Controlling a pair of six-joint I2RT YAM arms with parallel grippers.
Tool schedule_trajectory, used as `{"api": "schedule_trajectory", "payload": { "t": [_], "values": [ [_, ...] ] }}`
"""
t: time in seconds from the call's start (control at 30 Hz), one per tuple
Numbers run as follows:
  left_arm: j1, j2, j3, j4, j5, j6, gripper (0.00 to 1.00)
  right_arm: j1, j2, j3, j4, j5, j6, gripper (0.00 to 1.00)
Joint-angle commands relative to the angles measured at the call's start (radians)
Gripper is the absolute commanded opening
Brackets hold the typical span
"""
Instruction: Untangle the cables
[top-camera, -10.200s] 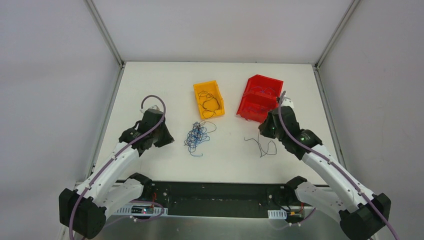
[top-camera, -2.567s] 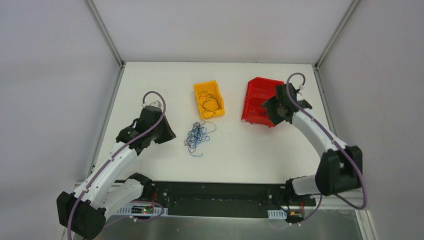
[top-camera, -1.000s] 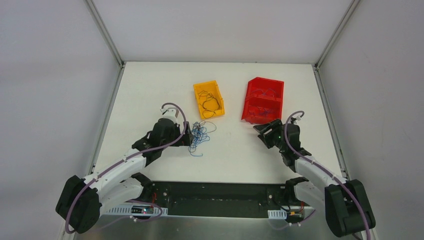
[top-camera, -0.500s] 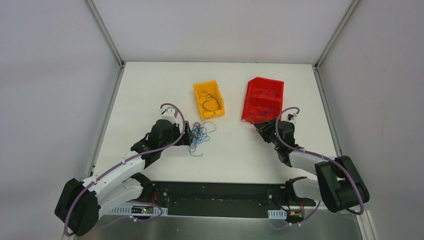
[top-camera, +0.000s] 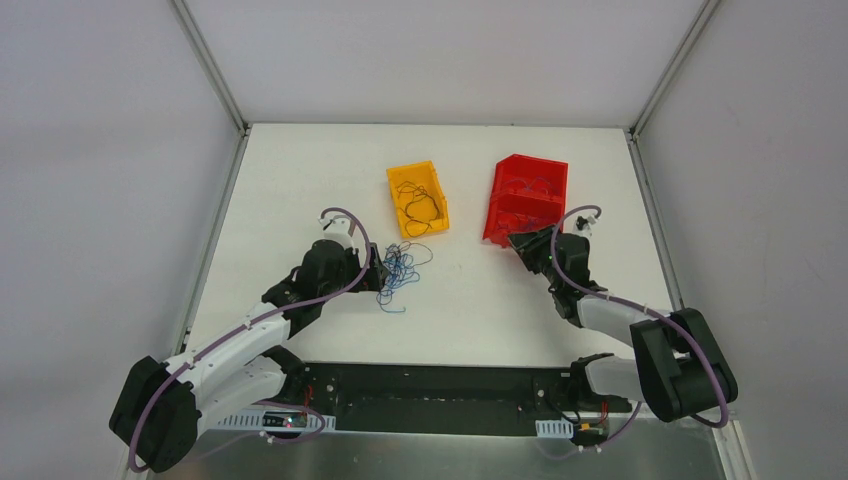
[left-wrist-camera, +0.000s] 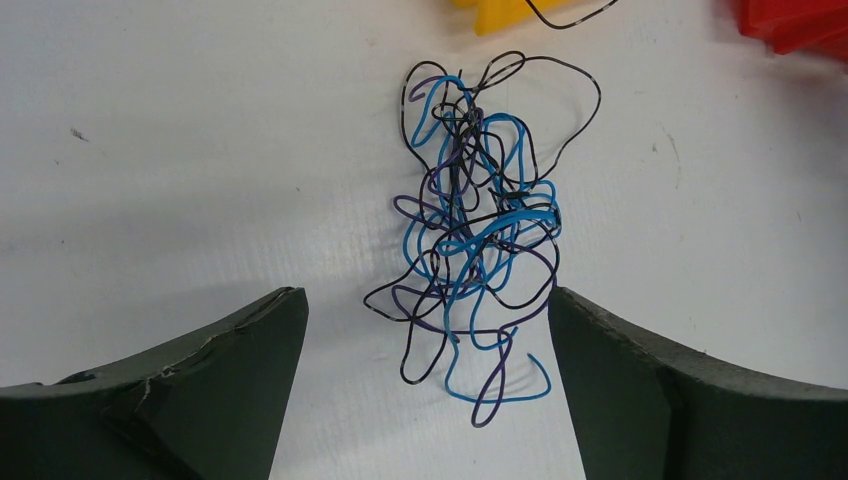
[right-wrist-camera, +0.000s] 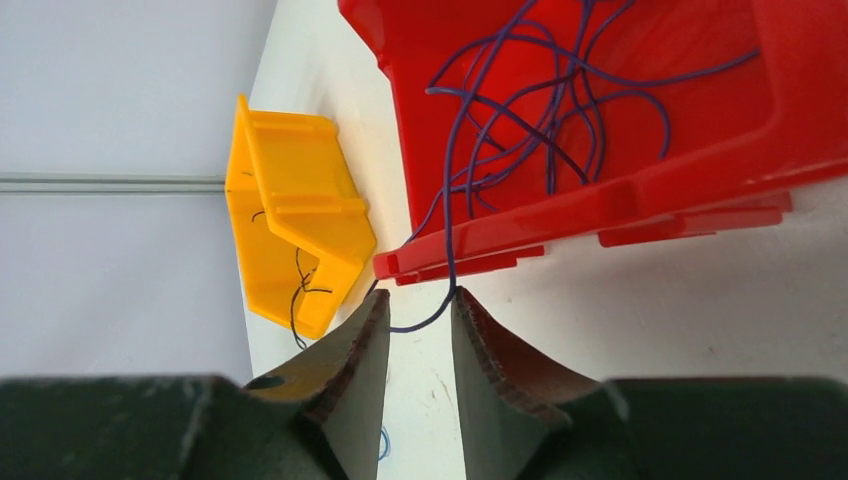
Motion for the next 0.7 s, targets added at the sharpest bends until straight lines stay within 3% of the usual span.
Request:
{"api": "schedule_trajectory", "payload": {
  "t": [0.0,0.17,0.3,0.47,0.67],
  "values": [
    [-0.012,-0.002,0.004,0.040,0.008,0.023,0.94,0.004,-0.006,0.044,0.051,0.023,0.008,0.32],
    [-0.012,-0.008,0.001,0.039,0.004,0.023,0.94,0.004,-0.019,0.054,0.048,0.022,0.017,0.36],
    [-0.012,-0.004,0.002,0.039,0.006,0.024,0.94,0.005,-0.020,0.075,0.024,0.023,0.025,0.26],
    [-0.012,-0.008,0.002,0.033,0.002,0.023,0.93,0.004,-0.035,0.090,-0.008,0.024,0.063,0.00],
    [-0.012,-0.005,0.004,0.033,0.002,0.023,0.94,0.001,-0.073,0.177,-0.215,0.056,0.133,0.00]
  ]
}}
